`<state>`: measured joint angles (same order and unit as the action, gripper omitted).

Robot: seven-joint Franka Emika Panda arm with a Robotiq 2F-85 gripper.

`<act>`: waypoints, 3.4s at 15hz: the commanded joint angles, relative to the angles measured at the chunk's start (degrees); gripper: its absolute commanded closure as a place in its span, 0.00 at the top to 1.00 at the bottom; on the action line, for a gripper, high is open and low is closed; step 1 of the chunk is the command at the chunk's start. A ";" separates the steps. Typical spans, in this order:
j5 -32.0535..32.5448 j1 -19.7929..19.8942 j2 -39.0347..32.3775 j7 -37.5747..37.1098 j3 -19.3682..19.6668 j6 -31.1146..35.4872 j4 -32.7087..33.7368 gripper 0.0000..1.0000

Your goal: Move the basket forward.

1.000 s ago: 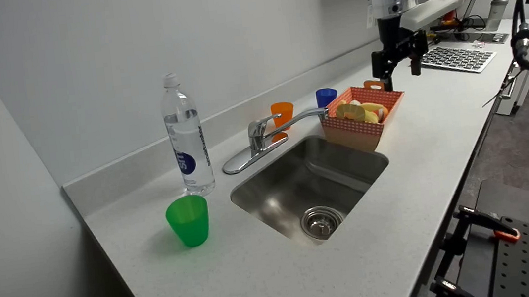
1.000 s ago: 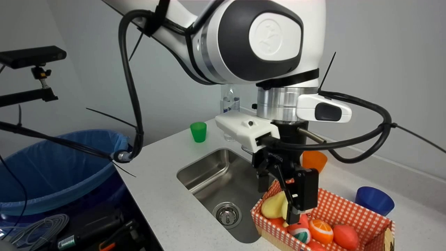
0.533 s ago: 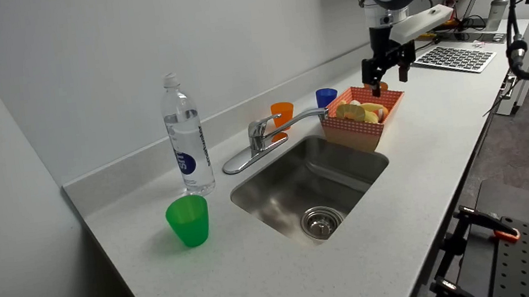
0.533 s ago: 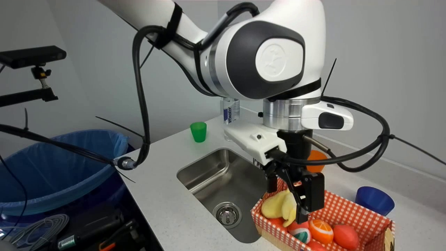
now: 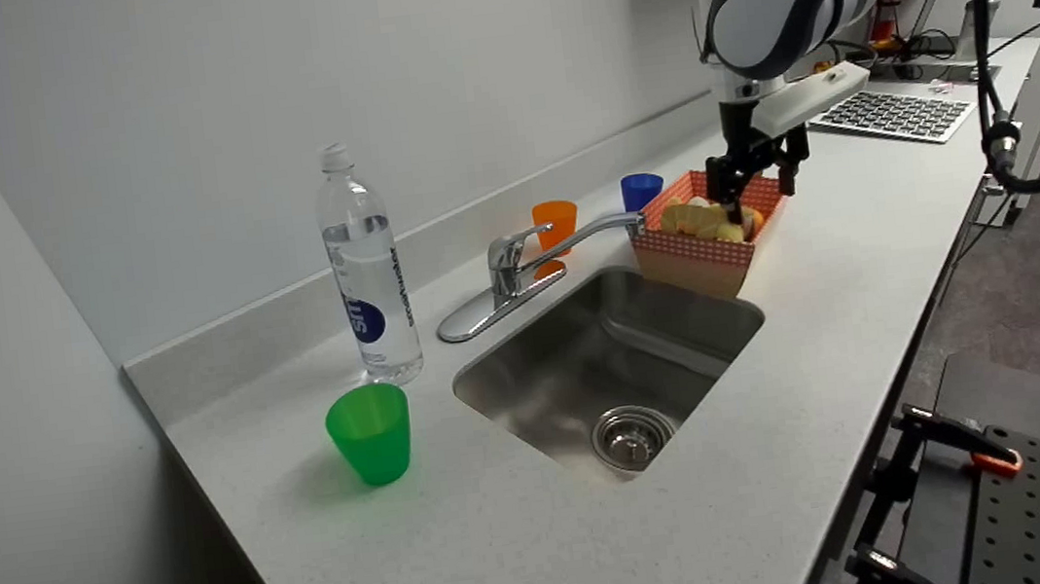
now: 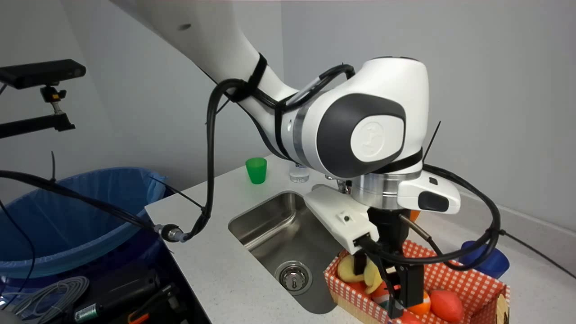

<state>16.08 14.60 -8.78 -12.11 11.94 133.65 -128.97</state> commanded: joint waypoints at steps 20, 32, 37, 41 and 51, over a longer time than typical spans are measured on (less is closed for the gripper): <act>0.45 0.02 -6.19 -2.13 7.62 1.17 1.97 0.03; 3.46 -1.03 2.81 3.63 5.98 4.01 -9.65 0.04; 6.09 -1.61 6.95 5.44 4.16 7.16 -15.18 0.04; 7.04 -2.18 9.96 7.43 2.11 8.19 -18.93 0.04; 5.52 -5.25 15.65 15.48 -3.61 8.40 -24.62 0.04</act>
<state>21.55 10.49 3.17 0.79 9.21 140.61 -150.31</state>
